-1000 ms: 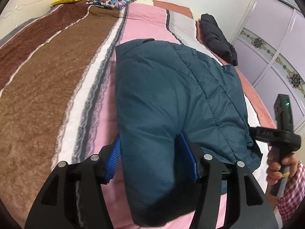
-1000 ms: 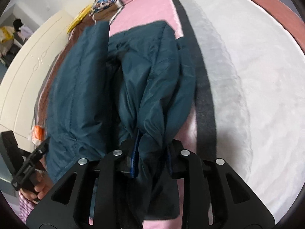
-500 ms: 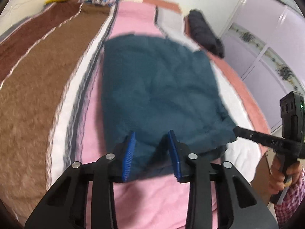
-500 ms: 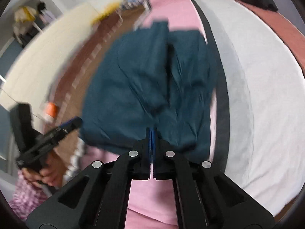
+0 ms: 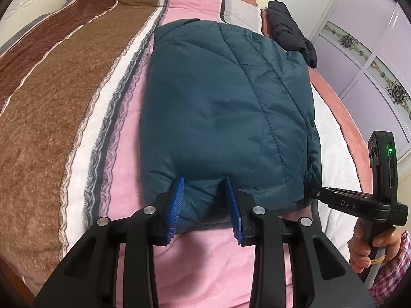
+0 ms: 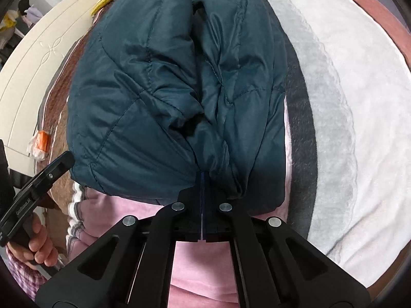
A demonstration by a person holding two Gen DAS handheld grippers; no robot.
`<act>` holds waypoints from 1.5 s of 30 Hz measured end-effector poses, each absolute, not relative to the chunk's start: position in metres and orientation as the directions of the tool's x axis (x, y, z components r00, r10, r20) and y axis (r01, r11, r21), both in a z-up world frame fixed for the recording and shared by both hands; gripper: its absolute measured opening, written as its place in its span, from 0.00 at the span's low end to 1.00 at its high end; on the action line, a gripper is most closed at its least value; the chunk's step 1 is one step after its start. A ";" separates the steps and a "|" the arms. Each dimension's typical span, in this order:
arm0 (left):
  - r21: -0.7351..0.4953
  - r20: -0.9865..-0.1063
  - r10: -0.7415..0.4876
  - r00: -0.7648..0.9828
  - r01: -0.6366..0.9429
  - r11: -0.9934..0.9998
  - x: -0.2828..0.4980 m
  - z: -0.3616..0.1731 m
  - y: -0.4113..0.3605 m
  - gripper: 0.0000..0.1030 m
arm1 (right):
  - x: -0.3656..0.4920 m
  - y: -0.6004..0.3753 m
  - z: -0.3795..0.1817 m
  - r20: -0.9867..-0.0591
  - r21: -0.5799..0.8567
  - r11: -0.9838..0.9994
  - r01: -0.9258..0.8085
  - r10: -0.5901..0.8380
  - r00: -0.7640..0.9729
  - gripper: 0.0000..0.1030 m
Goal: Fold large clothes
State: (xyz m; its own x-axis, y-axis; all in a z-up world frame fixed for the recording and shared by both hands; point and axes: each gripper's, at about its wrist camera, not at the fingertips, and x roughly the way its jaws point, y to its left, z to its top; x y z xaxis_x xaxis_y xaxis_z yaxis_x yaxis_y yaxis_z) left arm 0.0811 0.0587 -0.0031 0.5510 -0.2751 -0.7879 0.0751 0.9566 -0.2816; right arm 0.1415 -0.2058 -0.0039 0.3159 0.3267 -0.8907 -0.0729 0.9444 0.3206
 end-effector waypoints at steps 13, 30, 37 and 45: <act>-0.274 -0.770 -0.239 0.592 0.032 0.961 0.039 0.022 0.055 0.55 | 0.098 -0.185 0.031 -0.859 0.242 0.964 -0.112 0.267 0.437 0.14; -0.169 -0.778 -0.131 0.614 -0.003 0.986 -0.020 0.030 0.021 0.55 | 0.016 -0.163 0.028 -0.841 0.173 0.979 -0.110 0.205 0.500 0.14; -0.138 -0.788 -0.100 0.607 -0.016 0.990 -0.035 0.026 0.012 0.55 | 0.001 -0.159 0.019 -0.850 0.159 0.982 -0.106 0.191 0.491 0.14; -0.128 -0.801 -0.089 0.592 -0.023 0.992 -0.043 0.019 0.006 0.55 | -0.005 -0.157 0.017 -0.854 0.148 0.984 -0.102 0.179 0.489 0.14</act>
